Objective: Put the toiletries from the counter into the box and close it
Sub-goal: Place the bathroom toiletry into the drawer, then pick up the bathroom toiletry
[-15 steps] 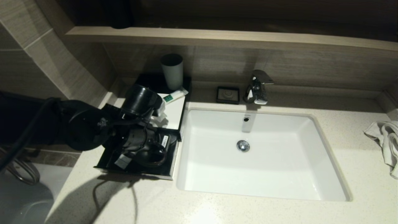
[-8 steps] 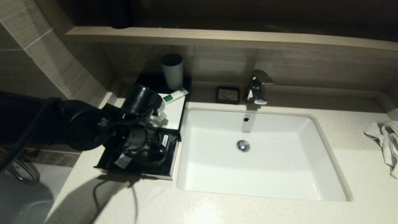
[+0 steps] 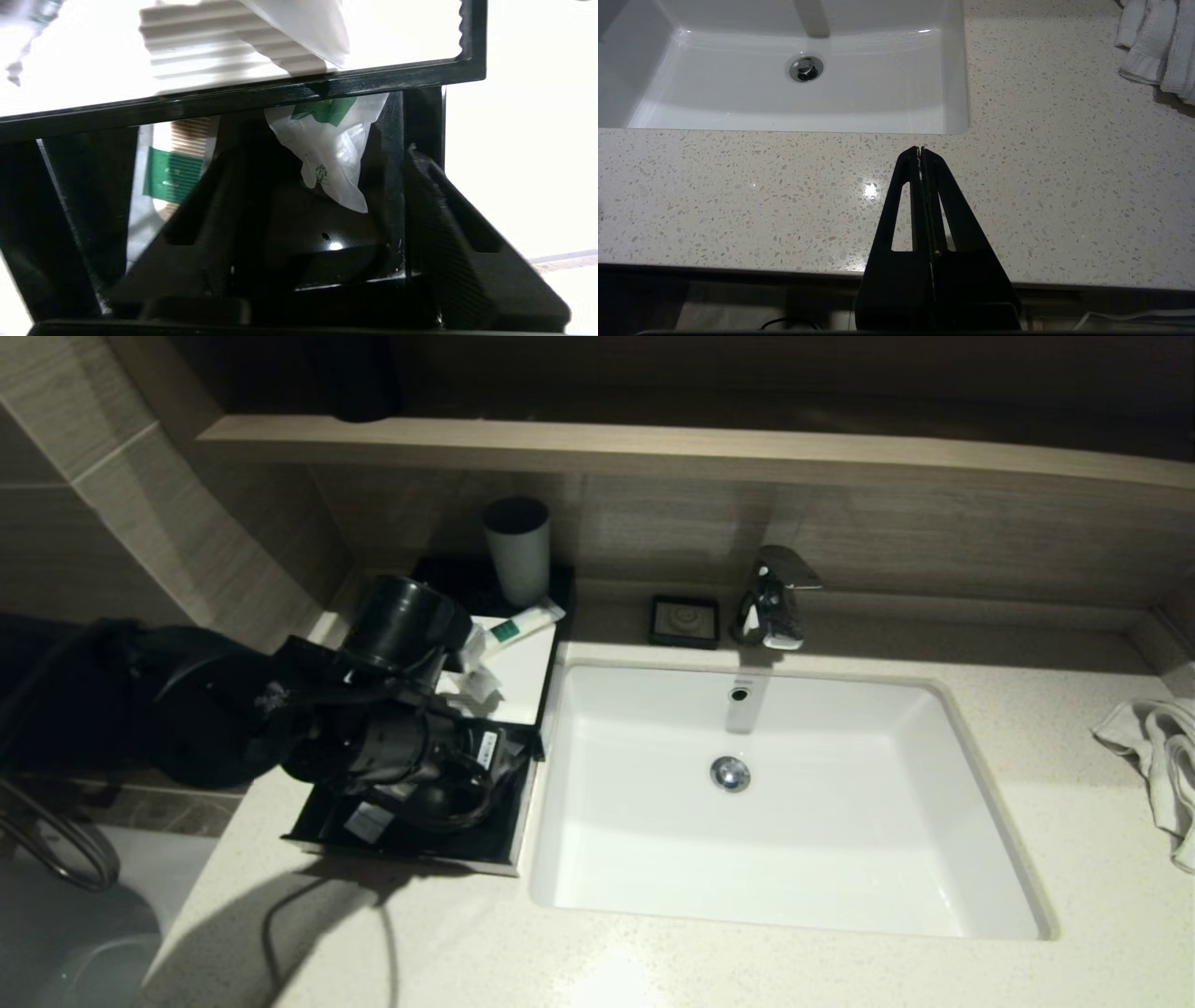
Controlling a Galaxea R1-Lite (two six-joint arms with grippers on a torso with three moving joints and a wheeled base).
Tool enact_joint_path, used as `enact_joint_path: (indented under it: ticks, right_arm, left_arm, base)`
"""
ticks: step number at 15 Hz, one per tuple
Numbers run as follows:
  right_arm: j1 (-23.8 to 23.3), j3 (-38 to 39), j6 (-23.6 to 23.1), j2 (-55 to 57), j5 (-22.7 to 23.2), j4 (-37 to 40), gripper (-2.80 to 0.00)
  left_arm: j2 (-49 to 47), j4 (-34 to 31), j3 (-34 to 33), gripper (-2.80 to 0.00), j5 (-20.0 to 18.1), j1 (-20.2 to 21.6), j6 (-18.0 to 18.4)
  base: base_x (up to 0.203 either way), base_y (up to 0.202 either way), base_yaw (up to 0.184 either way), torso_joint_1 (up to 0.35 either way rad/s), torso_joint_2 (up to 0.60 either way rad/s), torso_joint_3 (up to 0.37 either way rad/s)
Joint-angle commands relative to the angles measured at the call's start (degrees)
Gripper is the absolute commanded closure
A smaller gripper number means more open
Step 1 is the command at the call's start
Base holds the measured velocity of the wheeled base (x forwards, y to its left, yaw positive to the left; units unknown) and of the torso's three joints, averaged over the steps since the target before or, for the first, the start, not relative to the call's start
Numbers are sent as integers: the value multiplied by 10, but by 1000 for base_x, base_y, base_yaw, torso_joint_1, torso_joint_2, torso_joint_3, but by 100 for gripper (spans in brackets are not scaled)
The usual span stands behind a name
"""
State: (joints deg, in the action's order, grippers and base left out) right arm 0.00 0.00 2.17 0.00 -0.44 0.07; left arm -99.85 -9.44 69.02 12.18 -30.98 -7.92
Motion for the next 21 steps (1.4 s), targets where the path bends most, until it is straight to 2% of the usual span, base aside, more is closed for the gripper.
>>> enact_joint_path:
  ticks: [1,6,8,9,14,17,21]
  right_arm:
    - [0,0,0,1,0,-1,0]
    - [0,0,0,1,0,-1,0]
    - [0,0,0,1,0,0,0]
    - [0,0,0,1,0,-1,0]
    - [0,0,0,1,0,0,0]
    - [0,0,0,1,0,0,0]
    - [0,0,0,0,0,0,0]
  left_arm:
    - [28,-3,-4,-280,2,0,-1]
    - [120,-7,-35,-280,15,3,0]
    - [156,-7,-49,-280,24,18,2]
    - [169,-8,-51,0,25,31,3]
    - [185,-2,-49,0,20,135,8]
    - [174,0,-54,0,-12,179,8]
    - [137,17,-52,0,-32,239,7]
  base:
    - [0,0,0,0,0,0]
    - [0,0,0,0,0,0]
    - [0,0,0,0,0,0]
    - [0,0,0,0,0,0]
    - [0,0,0,0,0,0]
    - [0,0,0,0,0,0]
    - [0,0,0,0,0,0]
